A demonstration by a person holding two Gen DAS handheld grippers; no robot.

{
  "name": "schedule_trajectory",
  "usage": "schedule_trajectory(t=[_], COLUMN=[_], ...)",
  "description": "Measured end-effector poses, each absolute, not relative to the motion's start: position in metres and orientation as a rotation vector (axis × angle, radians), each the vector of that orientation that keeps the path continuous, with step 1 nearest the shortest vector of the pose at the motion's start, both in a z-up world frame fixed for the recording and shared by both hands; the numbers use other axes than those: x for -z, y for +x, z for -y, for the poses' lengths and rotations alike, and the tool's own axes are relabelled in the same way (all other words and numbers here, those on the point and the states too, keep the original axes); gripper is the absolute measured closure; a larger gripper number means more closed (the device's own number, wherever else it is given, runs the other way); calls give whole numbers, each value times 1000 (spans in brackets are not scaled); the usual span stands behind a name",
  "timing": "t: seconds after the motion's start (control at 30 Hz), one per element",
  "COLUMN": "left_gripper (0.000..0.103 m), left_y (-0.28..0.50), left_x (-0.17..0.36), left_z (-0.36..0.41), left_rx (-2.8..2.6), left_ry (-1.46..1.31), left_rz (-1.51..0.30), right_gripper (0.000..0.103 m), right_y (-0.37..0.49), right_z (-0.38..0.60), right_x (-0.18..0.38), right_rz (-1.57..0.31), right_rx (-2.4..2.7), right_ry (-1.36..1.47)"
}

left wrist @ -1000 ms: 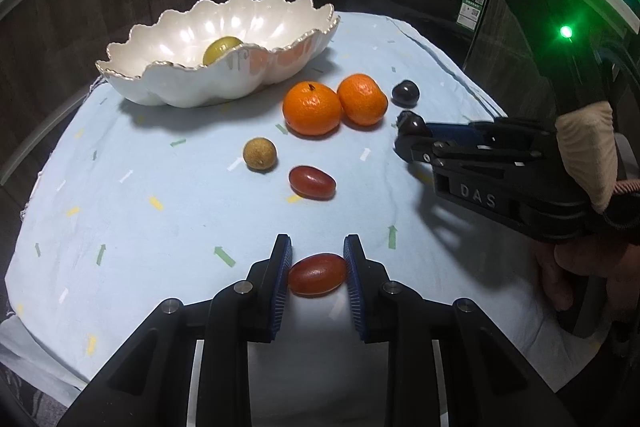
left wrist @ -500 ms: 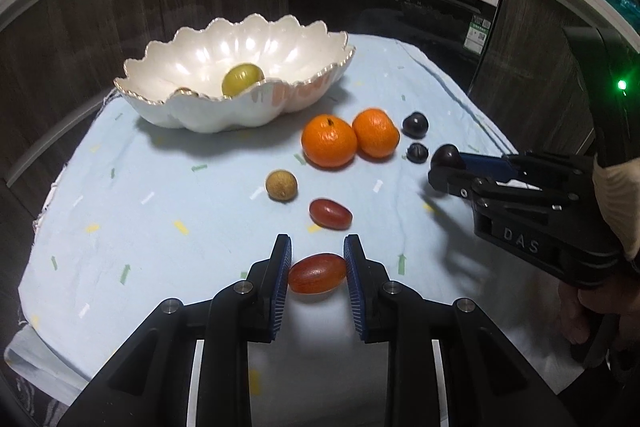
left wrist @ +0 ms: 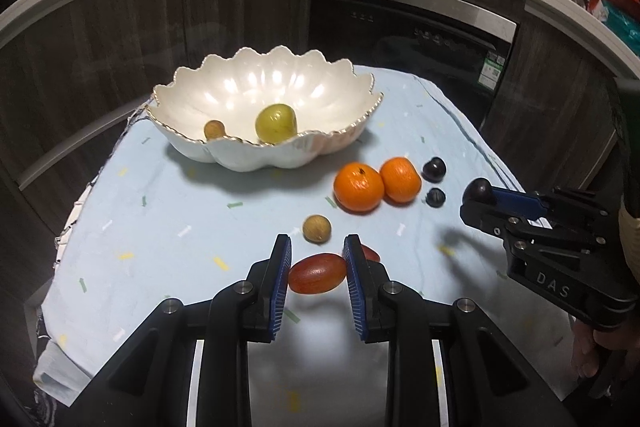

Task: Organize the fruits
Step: 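Carry the red date and dark plum over the white bowl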

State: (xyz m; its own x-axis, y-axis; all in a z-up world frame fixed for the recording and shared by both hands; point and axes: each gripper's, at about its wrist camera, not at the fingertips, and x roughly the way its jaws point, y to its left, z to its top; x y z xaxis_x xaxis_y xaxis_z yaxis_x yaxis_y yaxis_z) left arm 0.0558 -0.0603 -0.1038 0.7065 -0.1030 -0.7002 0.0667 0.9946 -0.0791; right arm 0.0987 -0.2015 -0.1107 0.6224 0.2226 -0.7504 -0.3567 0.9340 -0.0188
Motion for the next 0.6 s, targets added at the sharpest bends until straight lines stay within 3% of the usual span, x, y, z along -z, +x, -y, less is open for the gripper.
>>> schedule_trajectory(t=[0.6], left_gripper=[75], left_y=[75], left_x=[79], left_z=[28], left_rx=[45], left_ry=[-89], left_rz=[-742], right_gripper=[75], right_y=[118], right_z=[171], right_x=[78], right_rz=[-792], right_rx=[-352], right_ry=[-188])
